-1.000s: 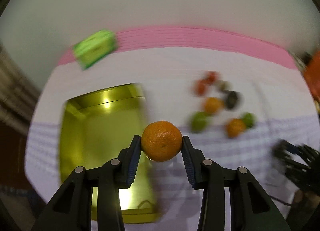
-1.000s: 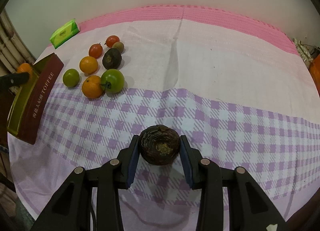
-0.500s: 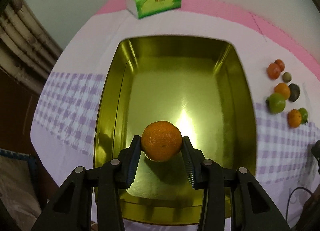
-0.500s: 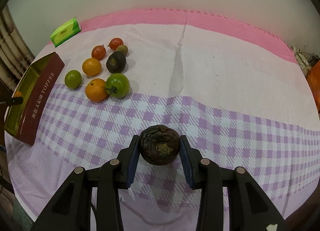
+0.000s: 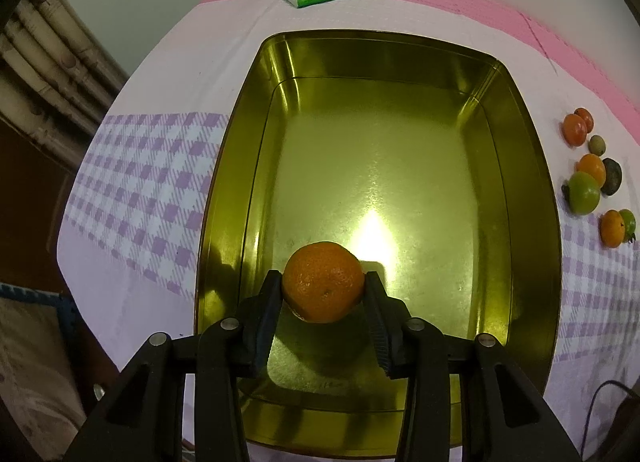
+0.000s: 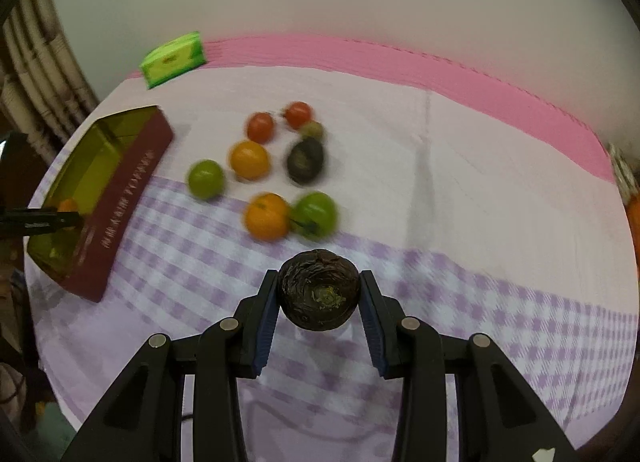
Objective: Organize fruits
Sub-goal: 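Carry the mandarin orange into the gold tin with the left gripper and release, then carry the dark brown fruit into the gold tin with the right gripper and release, then move the right gripper to the green tomato and grasp it, then grasp a second mandarin orange with the left gripper, then carry the mandarin orange into the gold tin with the left gripper and release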
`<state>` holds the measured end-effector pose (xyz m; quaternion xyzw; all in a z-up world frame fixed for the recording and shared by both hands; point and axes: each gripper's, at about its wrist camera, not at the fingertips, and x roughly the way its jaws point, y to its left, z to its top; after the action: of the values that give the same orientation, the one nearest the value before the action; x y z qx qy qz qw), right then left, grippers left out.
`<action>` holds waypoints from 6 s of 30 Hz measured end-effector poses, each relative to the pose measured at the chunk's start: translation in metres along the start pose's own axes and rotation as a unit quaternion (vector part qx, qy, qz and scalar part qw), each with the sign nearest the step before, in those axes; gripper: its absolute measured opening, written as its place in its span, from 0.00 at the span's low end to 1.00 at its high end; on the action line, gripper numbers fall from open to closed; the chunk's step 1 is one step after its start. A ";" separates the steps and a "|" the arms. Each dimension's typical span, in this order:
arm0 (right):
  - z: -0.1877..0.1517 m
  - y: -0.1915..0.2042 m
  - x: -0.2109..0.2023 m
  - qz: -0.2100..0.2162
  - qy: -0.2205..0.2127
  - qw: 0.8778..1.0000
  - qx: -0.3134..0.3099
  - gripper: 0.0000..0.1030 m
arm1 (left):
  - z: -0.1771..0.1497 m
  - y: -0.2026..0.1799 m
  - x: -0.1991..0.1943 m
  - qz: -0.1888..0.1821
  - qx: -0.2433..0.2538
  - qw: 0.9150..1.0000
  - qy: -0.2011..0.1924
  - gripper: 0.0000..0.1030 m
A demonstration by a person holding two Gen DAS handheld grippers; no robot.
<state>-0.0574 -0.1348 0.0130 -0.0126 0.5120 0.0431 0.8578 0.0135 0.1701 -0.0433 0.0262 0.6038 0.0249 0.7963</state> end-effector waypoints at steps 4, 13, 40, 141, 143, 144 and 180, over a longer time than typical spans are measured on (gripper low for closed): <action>0.021 0.035 0.004 0.031 -0.002 0.999 -0.034 0.35 | 0.001 0.004 0.002 -0.002 -0.005 1.000 0.000 0.44; 0.074 0.128 0.013 0.095 -0.034 0.986 -0.130 0.35 | -0.003 0.027 -0.050 -0.039 -0.046 0.993 -0.105 0.67; 0.115 0.210 0.119 0.024 0.040 0.980 -0.195 0.35 | -0.011 0.068 -0.049 -0.004 -0.110 0.987 -0.121 0.70; -0.020 -0.093 0.022 0.003 -0.011 0.997 0.076 0.32 | 0.005 -0.237 -0.029 -0.138 0.172 0.973 -0.072 0.70; -0.027 -0.097 0.016 -0.004 -0.012 0.996 0.087 0.32 | 0.005 -0.244 -0.027 -0.141 0.171 0.973 -0.065 0.70; -0.030 -0.099 0.015 -0.003 -0.012 0.996 0.091 0.32 | 0.005 -0.248 -0.026 -0.143 0.172 0.973 -0.065 0.70; -0.035 -0.093 0.015 -0.020 -0.011 0.996 0.084 0.32 | 0.001 -0.065 -0.053 -0.049 0.056 0.995 -0.065 0.35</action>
<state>-0.0732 -0.2284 -0.0192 0.0496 0.5038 -0.0164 0.8622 0.0010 0.1010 0.0031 0.0429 0.5518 -0.0495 0.8314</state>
